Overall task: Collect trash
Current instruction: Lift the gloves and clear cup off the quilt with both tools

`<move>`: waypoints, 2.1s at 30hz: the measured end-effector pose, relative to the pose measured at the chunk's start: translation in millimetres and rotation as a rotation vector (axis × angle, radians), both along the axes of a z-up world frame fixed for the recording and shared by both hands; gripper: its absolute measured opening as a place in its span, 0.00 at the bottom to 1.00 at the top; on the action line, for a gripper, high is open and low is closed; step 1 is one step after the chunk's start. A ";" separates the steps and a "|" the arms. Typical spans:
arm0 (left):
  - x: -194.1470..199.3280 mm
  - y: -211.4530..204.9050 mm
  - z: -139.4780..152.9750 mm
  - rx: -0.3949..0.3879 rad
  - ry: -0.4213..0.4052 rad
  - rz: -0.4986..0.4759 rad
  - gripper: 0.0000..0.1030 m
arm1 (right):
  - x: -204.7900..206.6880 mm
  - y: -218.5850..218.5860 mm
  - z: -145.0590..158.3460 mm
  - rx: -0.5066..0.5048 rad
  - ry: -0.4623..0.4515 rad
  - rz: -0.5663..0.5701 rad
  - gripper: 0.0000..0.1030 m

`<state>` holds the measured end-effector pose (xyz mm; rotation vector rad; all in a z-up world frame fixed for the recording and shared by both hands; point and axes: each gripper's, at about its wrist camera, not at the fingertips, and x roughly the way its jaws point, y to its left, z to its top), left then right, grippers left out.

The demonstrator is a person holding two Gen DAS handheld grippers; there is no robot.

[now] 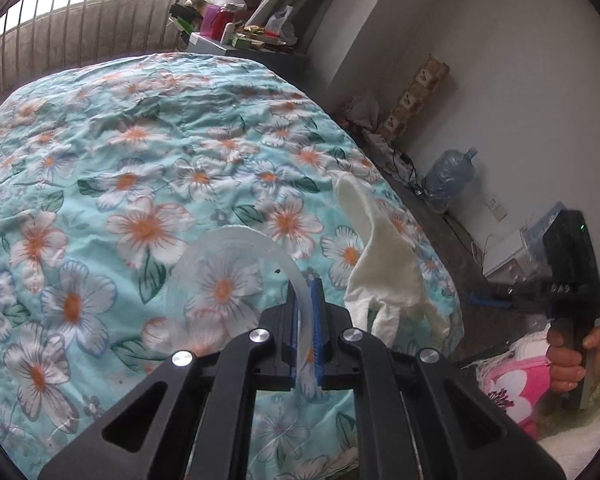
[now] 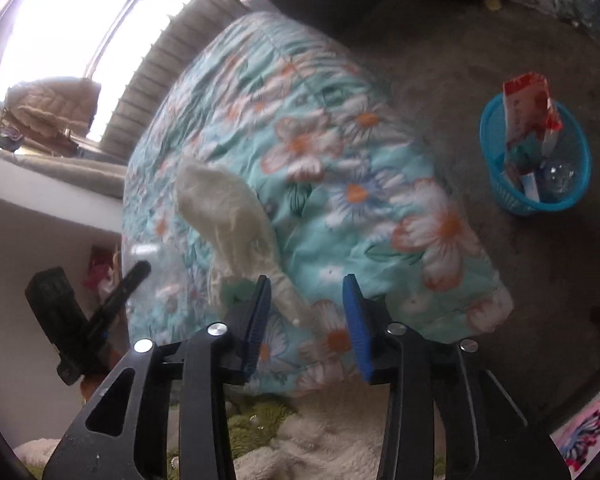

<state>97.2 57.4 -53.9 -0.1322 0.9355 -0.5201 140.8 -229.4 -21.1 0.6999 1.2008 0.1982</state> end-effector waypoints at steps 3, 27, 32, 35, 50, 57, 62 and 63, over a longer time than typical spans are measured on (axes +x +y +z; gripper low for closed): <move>0.1 -8.9 -2.9 0.018 -0.006 -0.013 0.09 | 6.1 2.9 15.5 -0.018 -0.068 -0.012 0.48; 17.8 -30.3 -2.8 0.105 -0.034 -0.004 0.11 | 62.5 104.3 -13.0 -0.213 -0.140 0.192 0.30; 19.0 -32.5 -3.3 0.112 -0.038 -0.005 0.12 | 61.4 101.8 -15.8 -0.200 -0.131 0.185 0.14; 19.9 -34.7 -3.6 0.119 -0.042 -0.008 0.12 | 59.7 97.9 -14.9 -0.178 -0.134 0.176 0.09; 16.7 -39.5 -2.2 0.173 -0.088 -0.020 0.11 | 50.5 81.0 -16.5 -0.056 -0.117 0.143 0.02; 14.6 -36.5 1.7 0.176 -0.101 -0.008 0.10 | 47.1 77.2 -8.4 -0.047 -0.135 0.142 0.02; 12.4 -34.4 6.3 0.174 -0.113 0.001 0.08 | 44.9 72.8 -2.6 -0.030 -0.151 0.136 0.02; 12.0 -34.0 7.5 0.172 -0.116 0.003 0.08 | 44.8 72.2 -1.3 -0.028 -0.154 0.135 0.02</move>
